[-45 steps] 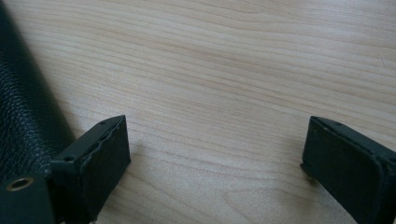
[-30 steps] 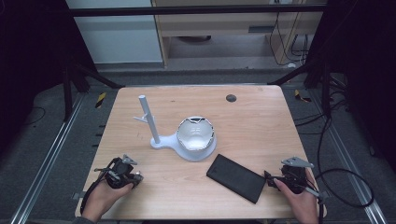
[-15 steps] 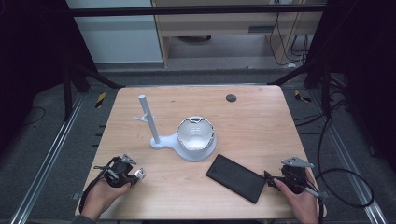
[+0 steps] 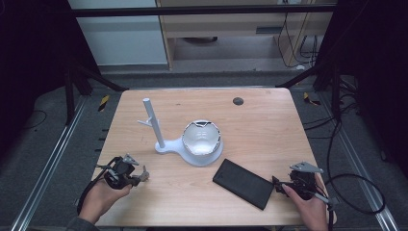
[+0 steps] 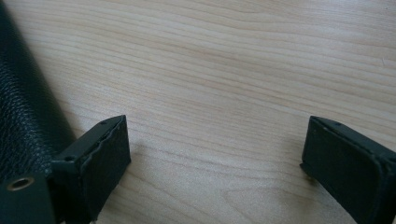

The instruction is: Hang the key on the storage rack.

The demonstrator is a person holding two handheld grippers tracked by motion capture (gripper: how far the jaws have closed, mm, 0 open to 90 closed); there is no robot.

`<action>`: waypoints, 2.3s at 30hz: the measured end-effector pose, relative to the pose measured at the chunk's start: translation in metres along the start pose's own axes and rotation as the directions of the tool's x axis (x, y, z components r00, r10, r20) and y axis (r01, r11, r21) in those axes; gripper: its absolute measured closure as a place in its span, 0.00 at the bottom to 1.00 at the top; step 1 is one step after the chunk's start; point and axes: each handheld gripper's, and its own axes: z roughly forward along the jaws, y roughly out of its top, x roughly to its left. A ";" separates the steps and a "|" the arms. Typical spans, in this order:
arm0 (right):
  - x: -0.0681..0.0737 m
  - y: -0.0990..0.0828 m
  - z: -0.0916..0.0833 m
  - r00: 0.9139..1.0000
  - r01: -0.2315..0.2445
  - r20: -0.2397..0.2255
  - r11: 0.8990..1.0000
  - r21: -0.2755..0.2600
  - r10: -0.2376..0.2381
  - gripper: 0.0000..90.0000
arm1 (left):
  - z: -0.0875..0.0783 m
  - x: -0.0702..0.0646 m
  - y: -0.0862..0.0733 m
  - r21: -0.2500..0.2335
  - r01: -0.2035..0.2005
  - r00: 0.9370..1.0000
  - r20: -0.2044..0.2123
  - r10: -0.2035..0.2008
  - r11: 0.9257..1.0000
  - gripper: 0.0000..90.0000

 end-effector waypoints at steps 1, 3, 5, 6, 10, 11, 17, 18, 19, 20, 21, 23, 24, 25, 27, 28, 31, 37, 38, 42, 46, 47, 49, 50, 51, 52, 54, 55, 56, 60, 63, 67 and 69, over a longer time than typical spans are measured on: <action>0.000 0.000 0.000 1.000 0.002 0.003 1.000 0.000 -0.002 0.09 | -0.002 0.000 0.001 0.002 -0.003 1.000 -0.002 0.003 1.000 1.00; 0.000 0.000 0.000 1.000 0.000 0.000 1.000 0.000 0.000 0.09 | -0.005 0.001 0.001 0.008 -0.008 1.000 -0.006 0.008 1.000 1.00; 0.000 0.000 0.000 1.000 0.000 0.000 1.000 0.000 0.000 0.09 | -0.009 0.002 0.003 0.015 -0.012 1.000 -0.003 0.012 1.000 1.00; 0.000 0.000 0.000 1.000 0.000 0.000 1.000 0.000 0.000 0.09 | -0.009 0.002 0.003 0.015 -0.012 1.000 -0.003 0.012 1.000 1.00; 0.000 0.000 0.000 1.000 -0.001 0.000 1.000 0.000 0.001 0.09 | -0.027 0.005 0.009 0.014 -0.021 1.000 -0.001 0.021 1.000 1.00; 0.000 0.000 0.000 1.000 0.001 0.000 1.000 -0.001 -0.001 0.09 | -0.032 0.005 0.011 0.015 -0.025 1.000 -0.007 0.025 1.000 1.00; 0.000 0.000 0.000 1.000 -0.001 0.000 1.000 0.000 0.001 0.09 | -0.063 0.004 0.024 0.019 -0.053 0.998 -0.020 0.054 0.998 1.00; 0.000 0.000 0.000 1.000 -0.005 -0.002 1.000 0.001 0.005 0.09 | -0.068 0.003 0.027 0.025 -0.063 0.998 -0.027 0.063 0.998 1.00; 0.000 0.000 0.000 1.000 -0.003 -0.002 1.000 0.001 0.003 0.09 | -0.073 0.002 0.029 0.025 -0.063 0.998 -0.025 0.064 0.998 1.00; 0.000 0.000 0.000 1.000 0.003 0.001 1.000 -0.001 -0.003 0.09 | -0.079 0.001 0.032 0.026 -0.069 0.997 -0.027 0.070 0.997 1.00; 0.000 0.000 0.000 1.000 -0.001 0.000 1.000 0.000 0.001 0.09 | -0.082 0.000 0.033 0.028 -0.075 0.997 -0.031 0.076 0.997 1.00; 0.000 0.000 0.000 1.000 -0.002 0.000 1.000 0.000 0.002 0.09 | -0.092 -0.002 0.038 0.030 -0.088 0.995 -0.047 0.089 0.996 1.00; 0.000 0.000 0.000 1.000 0.000 0.000 1.000 0.000 0.000 0.09 | -0.098 -0.002 0.041 0.030 -0.093 0.994 -0.051 0.095 0.995 1.00; 0.000 0.000 0.000 1.000 0.001 0.000 1.000 -0.001 -0.001 0.09 | -0.103 -0.002 0.043 0.023 -0.094 0.994 -0.048 0.095 0.995 1.00; 0.000 0.000 0.000 1.000 -0.001 0.000 1.000 0.000 0.001 0.09 | -0.113 -0.003 0.048 0.019 -0.099 0.994 -0.047 0.100 0.995 1.00; 0.000 0.000 0.000 1.000 0.000 0.001 1.000 -0.001 0.000 0.09 | -0.119 -0.003 0.051 0.015 -0.100 0.994 -0.048 0.101 0.995 1.00; 0.000 0.000 0.000 1.000 -0.001 0.000 1.000 0.000 0.001 0.09 | -0.127 -0.005 0.055 0.018 -0.110 0.993 -0.048 0.111 0.994 1.00; 0.000 0.000 0.000 1.000 -0.004 0.000 1.000 0.001 0.004 0.09 | -0.144 -0.006 0.068 0.026 -0.125 0.991 -0.039 0.126 0.992 1.00; 0.000 0.000 0.000 1.000 -0.004 0.001 1.000 0.000 0.004 0.09 | -0.146 -0.005 0.069 0.023 -0.125 0.992 -0.033 0.126 0.992 1.00; 0.001 0.000 0.000 1.000 -0.005 0.001 1.000 0.001 0.005 0.09 | -0.154 -0.003 0.076 0.026 -0.123 0.992 -0.034 0.124 0.992 1.00; 0.000 0.000 0.000 1.000 -0.003 0.001 1.000 -0.001 0.003 0.09 | -0.162 -0.002 0.081 0.026 -0.124 0.991 -0.037 0.125 0.992 1.00; 0.001 0.000 0.000 1.000 -0.005 0.001 1.000 0.000 0.005 0.09 | -0.164 -0.002 0.082 0.021 -0.122 0.992 -0.036 0.123 0.992 1.00; 0.000 0.000 0.000 1.000 -0.002 0.001 1.000 0.000 0.002 0.09 | -0.167 -0.001 0.084 0.018 -0.122 0.992 -0.035 0.123 0.992 1.00; 0.000 0.000 0.000 1.000 -0.002 0.001 1.000 0.000 0.002 0.09 | -0.167 -0.001 0.084 0.018 -0.122 0.992 -0.035 0.123 0.992 1.00; 0.000 0.000 0.000 1.000 -0.002 0.001 1.000 -0.001 0.002 0.09 | -0.169 -0.001 0.086 0.017 -0.123 0.992 -0.038 0.124 0.992 1.00; 0.000 0.000 0.000 1.000 -0.003 0.001 1.000 -0.001 0.003 0.09 | -0.171 -0.001 0.088 0.016 -0.123 0.992 -0.039 0.124 0.992 1.00; 0.000 0.000 0.000 1.000 -0.003 0.001 1.000 -0.001 0.003 0.09 | -0.172 -0.001 0.089 0.016 -0.124 0.992 -0.038 0.124 0.992 1.00; 0.000 0.000 0.000 1.000 -0.003 0.001 1.000 -0.001 0.003 0.09 | -0.173 0.000 0.090 0.019 -0.128 0.991 -0.039 0.129 0.992 1.00; 0.000 0.000 0.000 1.000 -0.004 0.001 1.000 -0.002 0.004 0.09 | -0.174 0.000 0.091 0.015 -0.124 0.991 -0.041 0.124 0.992 1.00; 0.000 0.000 0.000 1.000 -0.004 0.001 1.000 -0.002 0.004 0.09 | -0.176 -0.001 0.094 0.014 -0.126 0.991 -0.041 0.126 0.992 1.00; 0.000 0.000 0.000 1.000 -0.003 0.000 1.000 -0.002 0.003 0.09 | -0.179 -0.002 0.097 0.016 -0.134 0.990 -0.043 0.134 0.991 1.00; 0.001 0.000 0.000 1.000 -0.005 0.001 1.000 0.000 0.005 0.09 | -0.182 -0.004 0.101 0.016 -0.143 0.989 -0.043 0.144 0.990 1.00; 0.000 0.000 0.000 1.000 -0.004 0.001 1.000 -0.002 0.004 0.09 | -0.184 -0.005 0.104 0.022 -0.151 0.987 -0.045 0.152 0.988 1.00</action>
